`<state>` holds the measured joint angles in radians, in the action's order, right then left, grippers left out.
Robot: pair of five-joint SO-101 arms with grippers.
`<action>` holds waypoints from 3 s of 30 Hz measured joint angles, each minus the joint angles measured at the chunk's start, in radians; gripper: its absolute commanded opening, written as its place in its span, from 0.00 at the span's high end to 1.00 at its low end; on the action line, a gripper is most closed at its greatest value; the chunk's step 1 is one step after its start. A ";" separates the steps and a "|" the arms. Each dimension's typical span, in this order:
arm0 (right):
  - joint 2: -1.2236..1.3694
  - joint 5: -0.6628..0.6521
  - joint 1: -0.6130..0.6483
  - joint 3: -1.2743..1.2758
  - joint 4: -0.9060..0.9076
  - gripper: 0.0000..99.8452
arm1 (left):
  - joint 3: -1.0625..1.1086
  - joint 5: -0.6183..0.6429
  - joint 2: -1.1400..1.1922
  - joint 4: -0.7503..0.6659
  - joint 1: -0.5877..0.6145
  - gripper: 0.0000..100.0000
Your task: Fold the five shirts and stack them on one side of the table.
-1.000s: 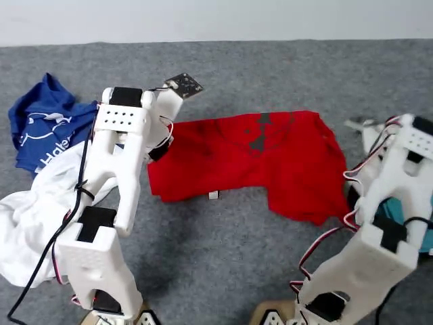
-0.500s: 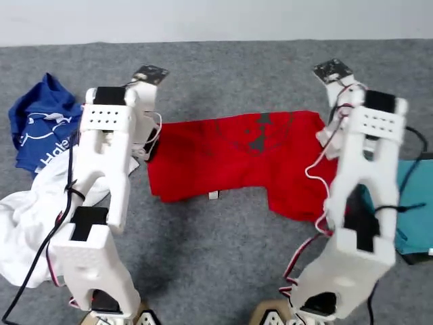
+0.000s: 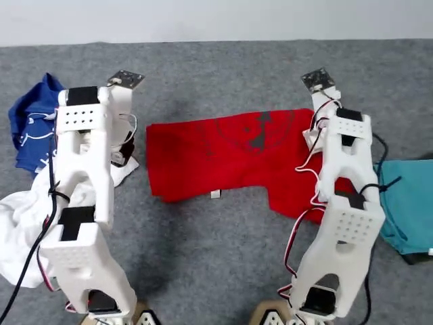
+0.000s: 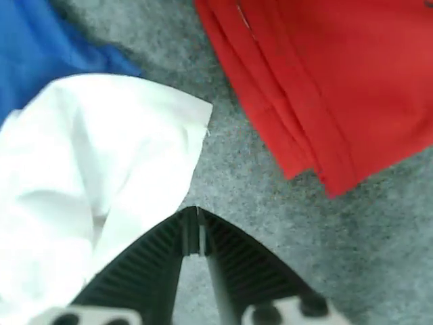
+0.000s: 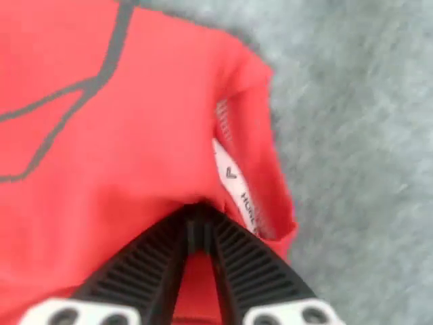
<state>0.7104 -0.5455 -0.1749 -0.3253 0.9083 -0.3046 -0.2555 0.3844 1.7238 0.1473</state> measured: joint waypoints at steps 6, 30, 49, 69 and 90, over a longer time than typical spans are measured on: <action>0.026 0.000 -0.020 -0.160 0.069 0.99 | -0.014 -0.002 0.000 0.000 0.002 1.00; -0.031 0.006 0.025 -0.269 0.756 0.99 | -0.014 -0.058 0.000 0.000 -0.055 1.00; -0.388 0.006 -0.172 -0.269 0.844 0.99 | 0.023 -0.189 0.302 0.000 -0.324 0.90; -0.390 0.006 -0.292 -0.269 0.845 0.99 | -0.126 -0.273 0.353 0.002 -0.124 1.00; -0.390 0.074 -0.201 -0.255 0.845 0.99 | -0.126 -0.242 0.222 0.002 -0.121 0.87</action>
<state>0.3207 -0.4718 -0.3759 -0.5800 1.7538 -0.4304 -0.4979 0.6068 1.7254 0.0261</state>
